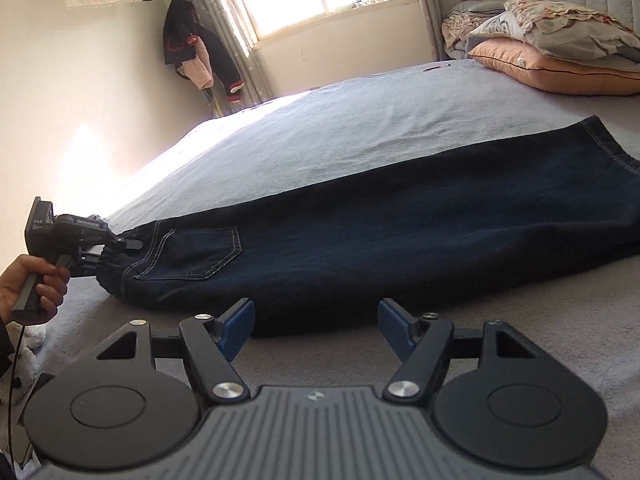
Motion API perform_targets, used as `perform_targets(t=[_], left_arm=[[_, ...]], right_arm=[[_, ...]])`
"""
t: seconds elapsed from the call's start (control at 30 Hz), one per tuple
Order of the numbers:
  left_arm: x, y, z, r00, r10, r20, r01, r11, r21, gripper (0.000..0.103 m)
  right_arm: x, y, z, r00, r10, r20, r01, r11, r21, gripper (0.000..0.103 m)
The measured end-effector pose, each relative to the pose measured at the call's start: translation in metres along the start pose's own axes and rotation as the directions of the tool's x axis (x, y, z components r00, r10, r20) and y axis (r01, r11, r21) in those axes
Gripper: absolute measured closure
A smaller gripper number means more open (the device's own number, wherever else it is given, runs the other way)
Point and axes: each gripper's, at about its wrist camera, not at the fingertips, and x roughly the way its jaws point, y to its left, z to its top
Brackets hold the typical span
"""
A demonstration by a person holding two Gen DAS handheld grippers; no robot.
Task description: Fold clothes
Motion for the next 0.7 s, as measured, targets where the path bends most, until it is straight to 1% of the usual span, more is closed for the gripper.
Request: perform_targets(t=[0.07, 0.1, 0.13, 0.17, 0.2, 0.23, 0.27, 0.3, 0.33, 0.37, 0.4, 0.43, 0.47, 0.5, 0.53, 0.57, 0.6, 0.67, 0.7], left_arm=[[-0.003, 0.0, -0.003, 1.0, -0.015, 0.016, 0.015, 1.0, -0.014, 0.077], [-0.004, 0.0, -0.003, 1.0, -0.018, 0.019, 0.018, 1.0, -0.011, 0.071], [-0.008, 0.0, -0.002, 0.999, -0.025, 0.026, 0.025, 0.999, -0.023, 0.066], [-0.014, 0.001, 0.001, 0.999, -0.034, 0.04, 0.036, 0.998, -0.046, 0.056], [-0.021, 0.002, 0.004, 0.997, -0.038, 0.07, 0.043, 0.997, -0.068, 0.042], [-0.031, 0.003, 0.006, 0.993, -0.038, 0.113, 0.048, 0.995, -0.087, 0.032], [-0.041, 0.005, 0.007, 0.987, -0.043, 0.152, 0.06, 0.993, -0.106, 0.02], [-0.05, 0.006, 0.008, 0.982, -0.048, 0.185, 0.072, 0.989, -0.129, 0.019], [-0.058, 0.006, 0.006, 0.978, -0.051, 0.204, 0.084, 0.984, -0.155, 0.019], [-0.064, 0.005, 0.002, 0.975, -0.055, 0.217, 0.095, 0.979, -0.179, 0.019], [-0.069, 0.002, -0.005, 0.974, -0.046, 0.221, 0.091, 0.976, -0.198, 0.018], [-0.071, -0.004, -0.015, 0.976, -0.021, 0.216, 0.068, 0.974, -0.214, 0.018], [-0.074, -0.009, -0.025, 0.978, 0.003, 0.21, 0.046, 0.972, -0.229, 0.018], [-0.076, -0.014, -0.035, 0.979, 0.028, 0.204, 0.023, 0.969, -0.244, 0.018], [-0.077, -0.02, -0.045, 0.979, 0.043, 0.199, 0.008, 0.969, -0.248, 0.018], [-0.076, -0.026, -0.056, 0.98, 0.047, 0.195, 0.001, 0.971, -0.239, 0.018], [-0.074, -0.031, -0.065, 0.981, 0.053, 0.188, -0.01, 0.975, -0.223, 0.017], [-0.062, -0.039, -0.078, 0.985, 0.072, 0.157, -0.043, 0.983, -0.181, 0.017], [-0.055, -0.043, -0.085, 0.987, 0.082, 0.14, -0.059, 0.985, -0.161, 0.016]], right_arm=[[-0.007, -0.03, 0.014, 0.997, -0.073, 0.034, 0.07, 0.994, 0.083, 0.031], [-0.011, -0.046, 0.022, 0.993, -0.111, 0.048, 0.104, 0.987, 0.125, 0.031], [-0.014, -0.061, 0.029, 0.987, -0.149, 0.061, 0.137, 0.977, 0.167, 0.031], [-0.018, -0.076, 0.036, 0.98, -0.187, 0.073, 0.168, 0.963, 0.209, 0.031], [-0.021, -0.095, 0.045, 0.969, -0.23, 0.089, 0.203, 0.95, 0.238, 0.03], [-0.026, -0.116, 0.055, 0.955, -0.276, 0.11, 0.241, 0.936, 0.257, 0.03], [-0.028, -0.141, 0.065, 0.936, -0.329, 0.128, 0.284, 0.917, 0.282, 0.027], [-0.029, -0.17, 0.072, 0.915, -0.38, 0.135, 0.322, 0.89, 0.322, 0.026], [-0.029, -0.199, 0.072, 0.905, -0.408, 0.121, 0.331, 0.855, 0.4, 0.026], [-0.03, -0.227, 0.068, 0.902, -0.421, 0.096, 0.323, 0.806, 0.496, 0.026], [-0.031, -0.256, 0.064, 0.9, -0.431, 0.071, 0.312, 0.747, 0.586, 0.027], [-0.03, -0.277, 0.06, 0.909, -0.411, 0.072, 0.267, 0.707, 0.655, 0.029], [-0.027, -0.291, 0.054, 0.924, -0.37, 0.098, 0.197, 0.679, 0.708, 0.032], [-0.024, -0.3, 0.053, 0.928, -0.355, 0.11, 0.167, 0.663, 0.73, 0.036], [-0.02, -0.304, 0.053, 0.927, -0.359, 0.112, 0.167, 0.659, 0.733, 0.039], [-0.016, -0.306, 0.054, 0.923, -0.369, 0.11, 0.18, 0.666, 0.724, 0.042], [-0.011, -0.305, 0.058, 0.919, -0.382, 0.099, 0.212, 0.687, 0.695, 0.049], [0.002, -0.303, 0.063, 0.912, -0.405, 0.056, 0.28, 0.719, 0.636, 0.053], [0.005, -0.304, 0.064, 0.911, -0.409, 0.047, 0.294, 0.727, 0.62, 0.056]])
